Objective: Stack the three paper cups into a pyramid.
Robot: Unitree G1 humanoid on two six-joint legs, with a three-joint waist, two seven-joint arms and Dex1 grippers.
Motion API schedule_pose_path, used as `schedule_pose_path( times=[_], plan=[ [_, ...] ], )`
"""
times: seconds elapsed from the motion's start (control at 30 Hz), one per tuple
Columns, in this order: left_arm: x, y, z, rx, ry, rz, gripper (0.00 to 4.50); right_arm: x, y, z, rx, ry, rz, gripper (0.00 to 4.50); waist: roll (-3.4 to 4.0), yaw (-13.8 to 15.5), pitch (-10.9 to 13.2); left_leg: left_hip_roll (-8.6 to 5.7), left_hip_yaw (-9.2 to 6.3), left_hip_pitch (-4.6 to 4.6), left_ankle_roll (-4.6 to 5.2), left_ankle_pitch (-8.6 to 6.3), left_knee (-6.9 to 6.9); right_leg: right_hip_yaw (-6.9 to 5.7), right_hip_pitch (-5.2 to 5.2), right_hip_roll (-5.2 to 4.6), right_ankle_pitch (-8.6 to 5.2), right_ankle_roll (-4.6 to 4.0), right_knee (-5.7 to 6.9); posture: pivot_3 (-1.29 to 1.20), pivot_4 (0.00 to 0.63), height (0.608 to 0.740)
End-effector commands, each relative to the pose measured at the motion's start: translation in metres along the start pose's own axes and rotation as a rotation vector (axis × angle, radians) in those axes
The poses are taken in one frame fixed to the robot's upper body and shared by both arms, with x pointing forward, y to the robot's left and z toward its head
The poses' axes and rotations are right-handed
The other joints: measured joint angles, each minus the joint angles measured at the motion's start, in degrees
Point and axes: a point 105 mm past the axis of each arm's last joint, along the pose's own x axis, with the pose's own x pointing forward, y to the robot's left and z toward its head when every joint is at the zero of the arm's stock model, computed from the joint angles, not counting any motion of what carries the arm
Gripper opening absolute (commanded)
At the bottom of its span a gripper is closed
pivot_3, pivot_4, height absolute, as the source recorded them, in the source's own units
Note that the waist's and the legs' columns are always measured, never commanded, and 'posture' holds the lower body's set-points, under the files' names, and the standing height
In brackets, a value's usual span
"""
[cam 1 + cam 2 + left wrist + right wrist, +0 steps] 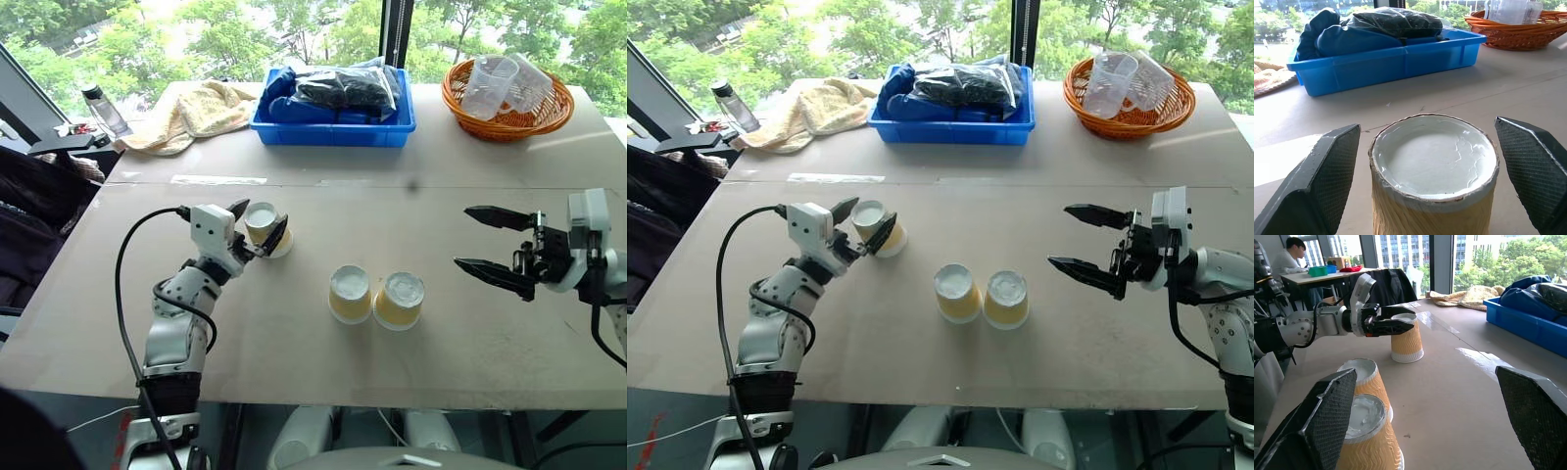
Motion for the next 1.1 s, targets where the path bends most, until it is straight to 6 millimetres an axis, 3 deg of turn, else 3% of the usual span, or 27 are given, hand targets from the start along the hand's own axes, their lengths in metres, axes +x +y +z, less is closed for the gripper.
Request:
schedule_pose_path(
  times=[0.03, 0.27, 0.33, 0.37, 0.4, 0.43, 0.6, 0.73, 0.9, 1.0, 1.1],
  plan=[
    [0.001, 0.000, 0.008, 0.012, -0.030, -0.008, 4.50, 0.000, 0.001, 0.010, -0.049, -0.026, -0.003, 4.47, 0.00, 0.0, 0.0, 0.00, 0.00, 0.00, 0.00, 0.00, 0.00, 0.00, 0.00, 0.00, 0.00, 0.00, 0.00, 0.00, 0.150, 0.740],
    [0.000, -0.002, 0.009, -0.002, -0.028, -0.022, 4.50, 0.000, 0.001, 0.007, -0.044, -0.025, -0.003, 4.47, 0.00, 0.0, 0.0, 0.00, 0.00, 0.00, 0.00, 0.00, 0.01, -0.01, 0.00, 0.00, 0.00, 0.00, 0.00, 0.00, 0.150, 0.740],
    [0.000, -0.003, 0.010, -0.021, -0.034, -0.028, 3.60, 0.000, 0.001, 0.007, -0.045, -0.024, -0.002, 4.50, 0.00, 0.0, 0.0, 0.00, 0.00, 0.00, 0.00, 0.00, 0.01, 0.00, 0.00, 0.00, 0.00, 0.00, 0.01, 0.00, 0.150, 0.740],
    [0.001, -0.004, 0.010, -0.017, -0.034, -0.031, 3.36, 0.000, 0.001, 0.008, -0.046, -0.025, -0.002, 4.50, 0.00, 0.0, 0.0, 0.00, 0.00, 0.00, 0.00, 0.00, 0.01, 0.00, 0.00, 0.00, 0.00, 0.00, 0.01, 0.00, 0.150, 0.740],
    [0.002, -0.005, 0.010, -0.012, -0.032, -0.033, 2.72, 0.001, 0.001, 0.008, -0.045, -0.025, -0.001, 4.50, 0.00, 0.0, 0.0, 0.00, 0.00, 0.00, 0.00, 0.00, 0.02, 0.00, 0.00, 0.00, 0.00, 0.00, 0.01, 0.00, 0.150, 0.740],
    [0.002, -0.005, 0.010, -0.009, -0.032, -0.034, 2.47, 0.001, 0.001, 0.009, -0.043, -0.026, 0.001, 4.50, 0.00, 0.0, 0.0, 0.00, 0.00, 0.00, 0.00, 0.00, 0.02, 0.00, 0.00, 0.00, 0.00, 0.00, 0.01, 0.00, 0.150, 0.740],
    [0.004, -0.005, 0.014, -0.016, -0.046, -0.038, 2.46, -0.001, -0.002, 0.012, -0.049, -0.037, -0.013, 4.50, 0.00, 0.0, 0.0, 0.00, 0.00, 0.00, 0.00, 0.00, 0.02, 0.00, 0.00, 0.00, 0.00, 0.00, 0.01, 0.00, 0.150, 0.740],
    [0.012, -0.012, 0.040, -0.005, -0.127, -0.098, 2.46, -0.007, -0.001, 0.010, -0.049, -0.031, -0.016, 4.50, -0.01, 0.1, 0.0, 0.00, -0.01, -0.03, 0.00, 0.00, 0.06, -0.02, 0.00, 0.00, 0.00, 0.00, 0.01, 0.00, 0.150, 0.740],
    [0.018, -0.041, 0.083, -0.017, -0.206, -0.360, 2.46, -0.013, 0.001, 0.010, -0.059, -0.039, -0.021, 4.50, -0.06, 0.1, 0.0, 0.00, -0.06, -0.16, 0.00, 0.00, 0.27, -0.10, 0.00, 0.00, 0.02, 0.03, 0.02, 0.00, 0.150, 0.740],
    [0.015, -0.072, 0.109, -0.002, -0.196, -0.642, 2.46, -0.028, 0.004, 0.008, -0.067, -0.030, -0.035, 4.50, -0.06, 0.0, 0.0, -0.02, -0.07, -0.16, 0.01, 0.00, 0.31, -0.08, 0.00, 0.01, 0.03, 0.05, 0.02, 0.00, 0.150, 0.740],
    [0.011, -0.101, 0.117, 0.008, -0.143, -0.886, 2.46, -0.039, 0.006, 0.006, -0.064, -0.008, -0.048, 4.50, -0.06, 0.1, 0.0, -0.01, -0.08, -0.16, 0.01, -0.01, 0.31, -0.09, 0.00, 0.01, 0.03, 0.05, 0.03, 0.00, 0.150, 0.740]
  ],
)
